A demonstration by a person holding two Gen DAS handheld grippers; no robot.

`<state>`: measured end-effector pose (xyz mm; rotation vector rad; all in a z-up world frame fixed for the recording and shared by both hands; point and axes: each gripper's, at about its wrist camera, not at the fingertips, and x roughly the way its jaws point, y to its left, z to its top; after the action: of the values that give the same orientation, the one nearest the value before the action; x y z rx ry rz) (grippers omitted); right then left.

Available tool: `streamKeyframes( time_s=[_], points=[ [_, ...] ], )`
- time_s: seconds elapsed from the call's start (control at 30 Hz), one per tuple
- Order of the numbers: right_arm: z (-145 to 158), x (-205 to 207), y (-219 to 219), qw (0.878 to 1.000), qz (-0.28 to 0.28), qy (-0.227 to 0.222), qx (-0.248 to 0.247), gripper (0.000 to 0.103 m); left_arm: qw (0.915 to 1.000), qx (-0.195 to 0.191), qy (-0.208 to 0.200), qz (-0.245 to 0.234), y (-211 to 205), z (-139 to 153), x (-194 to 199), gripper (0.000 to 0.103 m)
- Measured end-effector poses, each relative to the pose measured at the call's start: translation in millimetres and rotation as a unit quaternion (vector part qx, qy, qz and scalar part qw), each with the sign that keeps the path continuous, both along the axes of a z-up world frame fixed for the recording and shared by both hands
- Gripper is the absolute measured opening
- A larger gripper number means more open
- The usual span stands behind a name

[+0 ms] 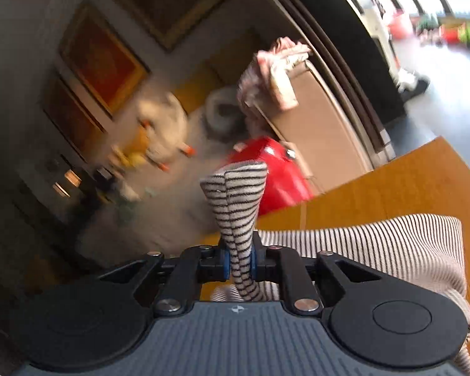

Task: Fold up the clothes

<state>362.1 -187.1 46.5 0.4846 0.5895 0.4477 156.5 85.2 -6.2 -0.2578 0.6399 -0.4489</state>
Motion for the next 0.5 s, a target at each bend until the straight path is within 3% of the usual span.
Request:
streamKeyframes(
  time_s=[0.1, 0.2, 0.3, 0.4, 0.5],
  points=[
    [-6.7, -5.3, 29.9, 0.999, 0.029, 0.014, -0.012, 0.043, 1.0, -0.004, -0.003, -0.004, 7.6, 0.9, -3.0, 0.103],
    [3.9, -15.6, 33.8, 0.999, 0.038, 0.003, -0.019, 0.049, 1.0, -0.008, -0.001, 0.0, 13.5, -1.8, -1.0, 0.103],
    [14.7, -45.3, 29.6, 0.996, 0.055, -0.019, -0.062, 0.049, 0.9999, -0.01, 0.008, 0.011, 20.2, -6.4, 5.1, 0.103],
    [12.1, -91.7, 31.4, 0.983, 0.121, -0.03, -0.136, 0.052, 0.9988, -0.003, 0.019, 0.046, 29.7, -9.0, 14.6, 0.103],
    [-3.1, -137.9, 47.3, 0.955, 0.22, -0.012, -0.201, 0.06, 0.9965, -0.007, 0.025, 0.08, 42.2, -7.3, 22.7, 0.103]
  ],
)
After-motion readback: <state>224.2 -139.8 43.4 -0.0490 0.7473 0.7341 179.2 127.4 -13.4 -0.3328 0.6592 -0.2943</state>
